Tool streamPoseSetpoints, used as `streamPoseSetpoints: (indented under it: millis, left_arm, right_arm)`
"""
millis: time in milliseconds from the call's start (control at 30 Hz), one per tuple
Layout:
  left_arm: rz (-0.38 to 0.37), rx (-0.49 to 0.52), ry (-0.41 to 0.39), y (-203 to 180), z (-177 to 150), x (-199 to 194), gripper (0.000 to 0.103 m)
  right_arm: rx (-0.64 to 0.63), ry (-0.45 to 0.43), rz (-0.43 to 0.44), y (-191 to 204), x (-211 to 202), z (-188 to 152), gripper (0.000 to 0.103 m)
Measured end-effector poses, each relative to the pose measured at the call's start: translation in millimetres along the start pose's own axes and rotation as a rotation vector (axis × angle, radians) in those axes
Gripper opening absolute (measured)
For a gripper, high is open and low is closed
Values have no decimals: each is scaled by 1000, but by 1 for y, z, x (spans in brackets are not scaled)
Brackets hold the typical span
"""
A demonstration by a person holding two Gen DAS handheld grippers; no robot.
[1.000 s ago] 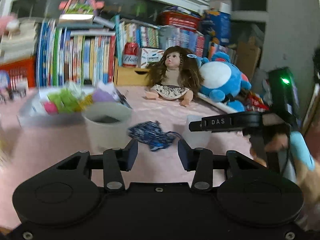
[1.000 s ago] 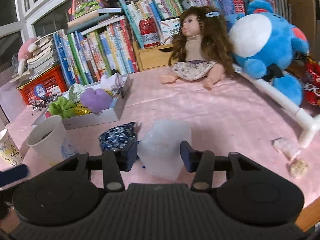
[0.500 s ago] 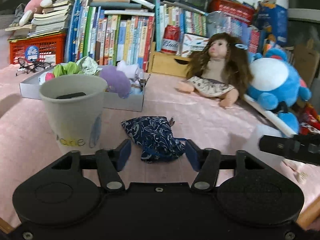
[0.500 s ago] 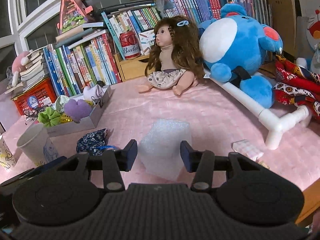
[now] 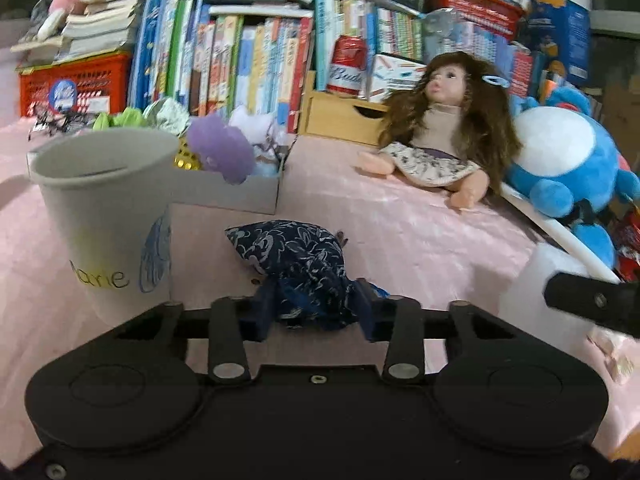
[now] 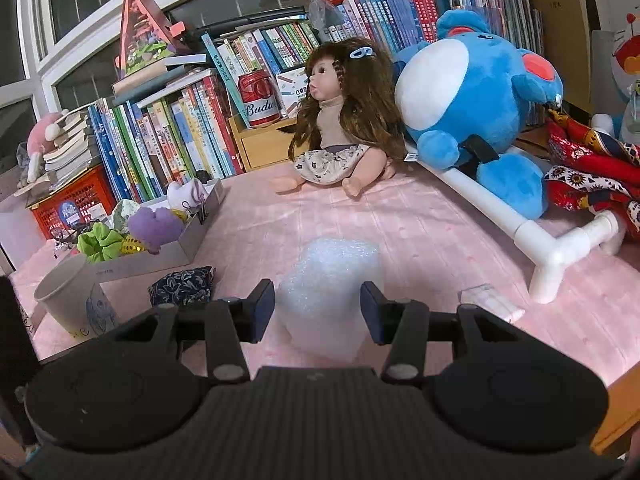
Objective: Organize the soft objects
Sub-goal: 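Grasp the dark blue floral cloth with the left tool while the right tool grasps the bubble-wrap pouch, then carry the floral cloth and bubble-wrap pouch over the white tray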
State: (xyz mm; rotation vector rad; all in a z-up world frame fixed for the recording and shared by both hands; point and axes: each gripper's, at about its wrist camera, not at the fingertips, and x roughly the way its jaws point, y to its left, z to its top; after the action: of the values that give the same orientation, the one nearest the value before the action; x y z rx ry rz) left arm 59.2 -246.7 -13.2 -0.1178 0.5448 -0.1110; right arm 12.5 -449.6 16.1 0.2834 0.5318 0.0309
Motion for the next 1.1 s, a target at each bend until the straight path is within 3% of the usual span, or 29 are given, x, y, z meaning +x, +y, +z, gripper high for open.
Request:
streamPoseSetpoints:
  millis: [233, 300, 433, 467, 733, 800, 833, 933, 1100]
  left_arm:
    - [-100, 43, 35, 23, -15, -44, 34]
    - [-111, 59, 32, 30, -19, -58, 42]
    - [-64, 70, -36, 33, -19, -69, 74]
    - [-53, 85, -49, 31, -18, -67, 76]
    - [-44, 110, 3, 19, -14, -32, 74]
    - [-36, 106, -7, 18, -15, -27, 64]
    - [-36, 108, -14, 19, -15, -25, 48]
    - [-63, 119, -22, 22, -14, -27, 41]
    - [-109, 105, -19, 30, -7, -41, 38]
  right_arm:
    - [12, -5, 38, 4, 1, -2, 52]
    - [9, -2, 46, 6, 2, -4, 52]
    - [10, 9, 48, 9, 5, -6, 52]
    - [12, 12, 50, 10, 6, -7, 52]
    - [5, 24, 60, 17, 8, -10, 52]
    - [-3, 27, 58, 20, 8, -11, 52]
    - [-6, 28, 58, 21, 8, -11, 52]
    - [-1, 31, 70, 25, 7, -12, 51]
    - [17, 6, 83, 34, 1, -7, 50]
